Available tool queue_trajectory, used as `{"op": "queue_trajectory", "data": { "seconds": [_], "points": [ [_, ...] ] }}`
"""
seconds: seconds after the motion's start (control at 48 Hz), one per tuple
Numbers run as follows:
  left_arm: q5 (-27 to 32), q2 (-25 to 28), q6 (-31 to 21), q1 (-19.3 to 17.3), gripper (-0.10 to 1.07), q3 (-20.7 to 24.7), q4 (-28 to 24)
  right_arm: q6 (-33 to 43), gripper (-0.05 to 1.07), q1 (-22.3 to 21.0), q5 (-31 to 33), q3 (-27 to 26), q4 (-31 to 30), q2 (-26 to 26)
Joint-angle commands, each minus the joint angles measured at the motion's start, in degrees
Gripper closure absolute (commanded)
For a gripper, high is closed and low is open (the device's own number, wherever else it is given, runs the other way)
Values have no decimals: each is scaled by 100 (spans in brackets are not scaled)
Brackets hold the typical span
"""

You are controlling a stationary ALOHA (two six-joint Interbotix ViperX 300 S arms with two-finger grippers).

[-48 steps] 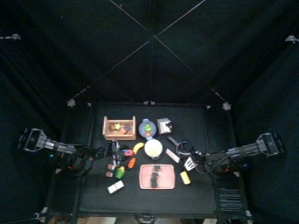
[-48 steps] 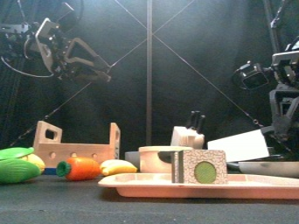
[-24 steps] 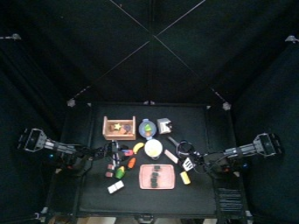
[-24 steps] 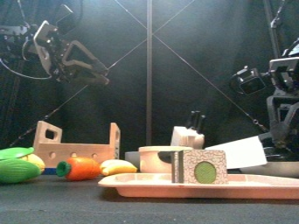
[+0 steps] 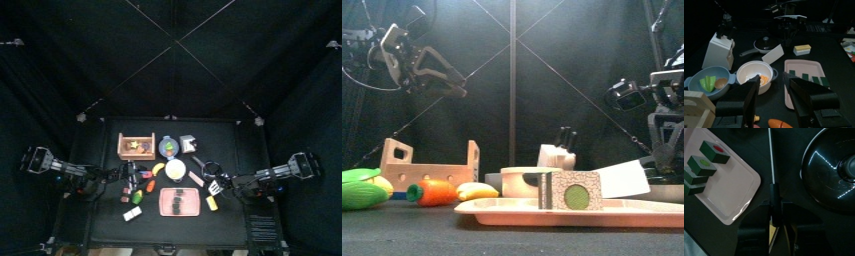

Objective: Drop cleaver

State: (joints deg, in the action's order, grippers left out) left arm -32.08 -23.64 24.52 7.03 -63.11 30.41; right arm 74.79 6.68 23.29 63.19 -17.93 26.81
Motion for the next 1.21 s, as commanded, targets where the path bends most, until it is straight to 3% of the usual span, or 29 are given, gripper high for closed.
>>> {"op": "queue_trajectory", "data": {
  "seconds": [0.0,0.25,1.188],
  "points": [
    [-18,0,0,0,17,44,-18,9,36,-9,0,-53,9,26],
    [-18,0,0,0,17,44,-9,18,23,-9,35,-62,44,35],
    [-18,0,-9,0,17,9,-9,18,23,26,0,-97,44,26]
  ]
}}
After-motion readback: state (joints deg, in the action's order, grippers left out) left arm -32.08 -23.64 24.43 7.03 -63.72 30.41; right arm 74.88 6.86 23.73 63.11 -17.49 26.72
